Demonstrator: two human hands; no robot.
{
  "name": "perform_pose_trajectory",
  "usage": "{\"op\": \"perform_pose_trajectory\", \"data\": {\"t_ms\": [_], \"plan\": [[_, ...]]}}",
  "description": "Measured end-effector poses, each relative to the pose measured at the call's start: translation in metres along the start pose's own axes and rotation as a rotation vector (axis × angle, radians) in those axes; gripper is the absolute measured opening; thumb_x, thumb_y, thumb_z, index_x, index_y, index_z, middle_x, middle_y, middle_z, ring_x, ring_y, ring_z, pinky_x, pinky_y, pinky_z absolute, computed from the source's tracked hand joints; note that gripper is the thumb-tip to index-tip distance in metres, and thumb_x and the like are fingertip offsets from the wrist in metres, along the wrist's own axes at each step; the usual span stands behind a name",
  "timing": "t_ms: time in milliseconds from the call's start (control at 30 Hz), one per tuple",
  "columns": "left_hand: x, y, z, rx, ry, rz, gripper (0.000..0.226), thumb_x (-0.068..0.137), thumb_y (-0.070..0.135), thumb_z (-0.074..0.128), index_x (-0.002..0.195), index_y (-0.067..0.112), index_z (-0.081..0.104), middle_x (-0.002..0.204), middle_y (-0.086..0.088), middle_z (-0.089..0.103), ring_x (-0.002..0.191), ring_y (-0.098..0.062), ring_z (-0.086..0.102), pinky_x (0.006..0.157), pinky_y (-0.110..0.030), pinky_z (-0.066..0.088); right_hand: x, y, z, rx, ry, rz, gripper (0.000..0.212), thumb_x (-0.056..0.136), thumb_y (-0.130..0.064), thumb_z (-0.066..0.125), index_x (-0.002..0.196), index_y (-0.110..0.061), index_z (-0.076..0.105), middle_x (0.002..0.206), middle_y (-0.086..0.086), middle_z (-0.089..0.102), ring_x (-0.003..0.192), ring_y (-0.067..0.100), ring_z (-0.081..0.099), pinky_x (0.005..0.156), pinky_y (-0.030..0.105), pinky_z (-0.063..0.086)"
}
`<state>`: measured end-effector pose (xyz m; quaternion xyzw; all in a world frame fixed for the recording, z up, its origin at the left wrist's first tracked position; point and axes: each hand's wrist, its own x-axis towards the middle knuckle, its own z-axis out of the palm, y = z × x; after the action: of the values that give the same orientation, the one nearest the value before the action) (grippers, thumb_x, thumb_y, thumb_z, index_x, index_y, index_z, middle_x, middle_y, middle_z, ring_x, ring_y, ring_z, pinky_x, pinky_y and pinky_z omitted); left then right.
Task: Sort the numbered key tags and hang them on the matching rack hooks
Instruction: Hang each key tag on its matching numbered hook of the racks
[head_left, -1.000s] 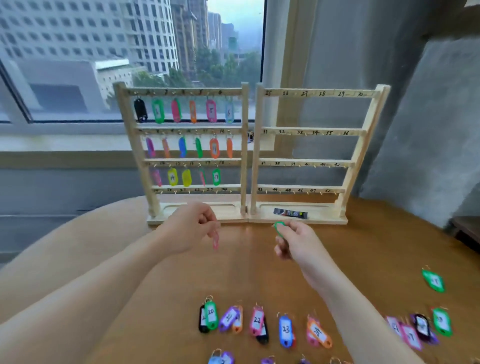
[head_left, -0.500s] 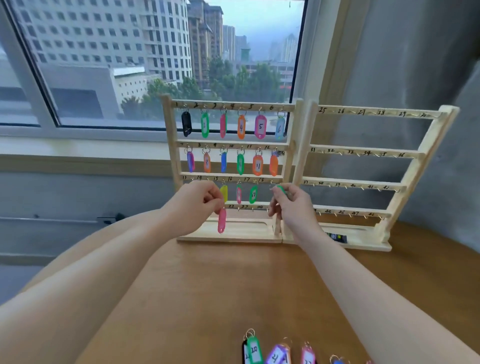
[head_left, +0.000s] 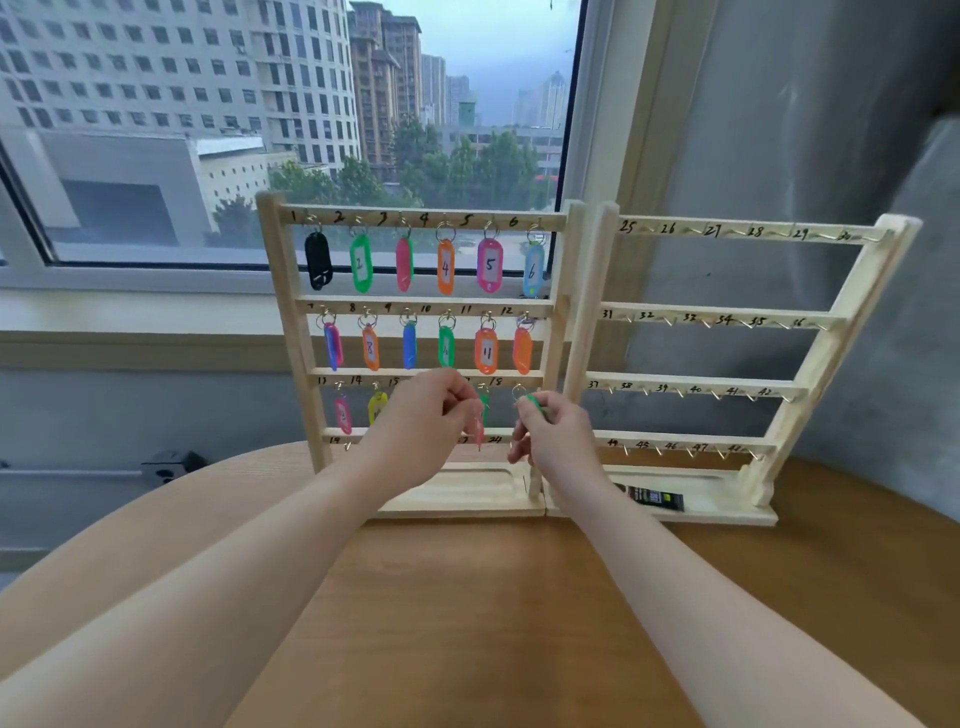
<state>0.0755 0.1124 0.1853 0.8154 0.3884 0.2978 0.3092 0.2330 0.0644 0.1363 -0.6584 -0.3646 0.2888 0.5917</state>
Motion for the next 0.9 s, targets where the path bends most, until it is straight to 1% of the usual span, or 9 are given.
{"op": "perform_pose_trajectory", "data": {"t_ms": [67,133,233,300,400,500,667,767,900], "plan": [[0.008,0.003,0.014,-0.033,0.013,-0.008,0.016,0.1,0.015,0.058,0.086,0.022,0.061,0.071,0.009,0.069,0.062,-0.003,0.058,0.062,-0.025,0.045,0.002,0.006,-0.003,-0.033,-0.015,0.0,0.018,0.106,-0.026,0.051,0.1,-0.016,0.065,0.07,0.003,0.06,0.05,0.014,0.061,0.047,0.017,0.042],[0.017,0.006,0.026,-0.045,0.039,-0.01,0.016,0.101,0.016,0.058,0.087,0.023,0.061,0.075,0.008,0.07,0.067,-0.008,0.06,0.061,-0.022,0.044,0.004,0.011,-0.006,-0.074,-0.022,-0.019,0.021,0.106,-0.03,0.051,0.097,-0.017,0.066,0.068,0.002,0.061,0.051,0.015,0.062,0.05,0.02,0.043],[0.024,0.01,0.037,-0.051,0.091,-0.023,0.014,0.101,0.018,0.056,0.089,0.02,0.063,0.08,0.005,0.071,0.069,-0.001,0.062,0.057,-0.014,0.039,0.005,0.019,-0.008,-0.07,-0.05,-0.006,0.042,0.105,-0.039,0.051,0.089,-0.004,0.067,0.064,0.003,0.061,0.049,0.017,0.062,0.054,0.025,0.047],[0.025,0.01,0.042,-0.014,0.147,-0.023,0.016,0.101,0.02,0.056,0.088,0.023,0.063,0.078,0.009,0.07,0.065,0.003,0.059,0.053,-0.011,0.037,0.003,0.024,-0.009,-0.055,-0.064,0.019,0.051,0.103,-0.047,0.052,0.085,-0.001,0.066,0.062,0.004,0.06,0.048,0.018,0.061,0.05,0.019,0.044],[0.027,0.006,0.048,0.046,0.209,0.015,0.021,0.102,0.024,0.055,0.082,0.029,0.062,0.072,0.013,0.069,0.064,0.0,0.06,0.057,-0.018,0.036,0.001,0.032,-0.01,-0.052,-0.082,0.035,0.048,0.102,-0.047,0.053,0.083,-0.006,0.066,0.063,0.005,0.059,0.049,0.017,0.059,0.046,0.017,0.044],[0.031,0.005,0.057,0.073,0.244,0.024,0.018,0.102,0.027,0.055,0.088,0.025,0.066,0.07,0.012,0.07,0.067,-0.003,0.063,0.062,-0.024,0.042,0.001,0.037,-0.012,-0.074,-0.108,0.023,0.046,0.102,-0.047,0.053,0.084,-0.008,0.066,0.065,0.006,0.061,0.051,0.016,0.058,0.049,0.02,0.047],[0.039,0.007,0.065,0.159,0.304,-0.022,0.017,0.101,0.034,0.055,0.098,0.025,0.07,0.082,0.009,0.072,0.083,-0.017,0.065,0.073,-0.037,0.053,0.002,0.039,-0.015,-0.084,-0.12,0.006,0.051,0.099,-0.055,0.054,0.081,-0.009,0.066,0.064,0.004,0.061,0.05,0.015,0.058,0.052,0.02,0.047],[0.039,0.01,0.068,0.194,0.345,-0.025,0.02,0.101,0.035,0.054,0.099,0.025,0.071,0.081,0.009,0.073,0.084,-0.016,0.065,0.071,-0.034,0.051,0.003,0.039,-0.019,-0.126,-0.128,0.02,0.041,0.103,-0.043,0.055,0.081,-0.01,0.067,0.066,0.004,0.063,0.049,0.012,0.058,0.056,0.024,0.049],[0.036,0.006,0.073,0.144,0.362,-0.048,0.022,0.101,0.034,0.053,0.093,0.024,0.072,0.076,0.01,0.072,0.086,-0.018,0.066,0.077,-0.04,0.054,-0.003,0.039,-0.034,-0.212,-0.143,0.033,0.034,0.105,-0.034,0.052,0.082,-0.014,0.068,0.068,0.001,0.064,0.05,0.007,0.06,0.056,0.02,0.048]]}}
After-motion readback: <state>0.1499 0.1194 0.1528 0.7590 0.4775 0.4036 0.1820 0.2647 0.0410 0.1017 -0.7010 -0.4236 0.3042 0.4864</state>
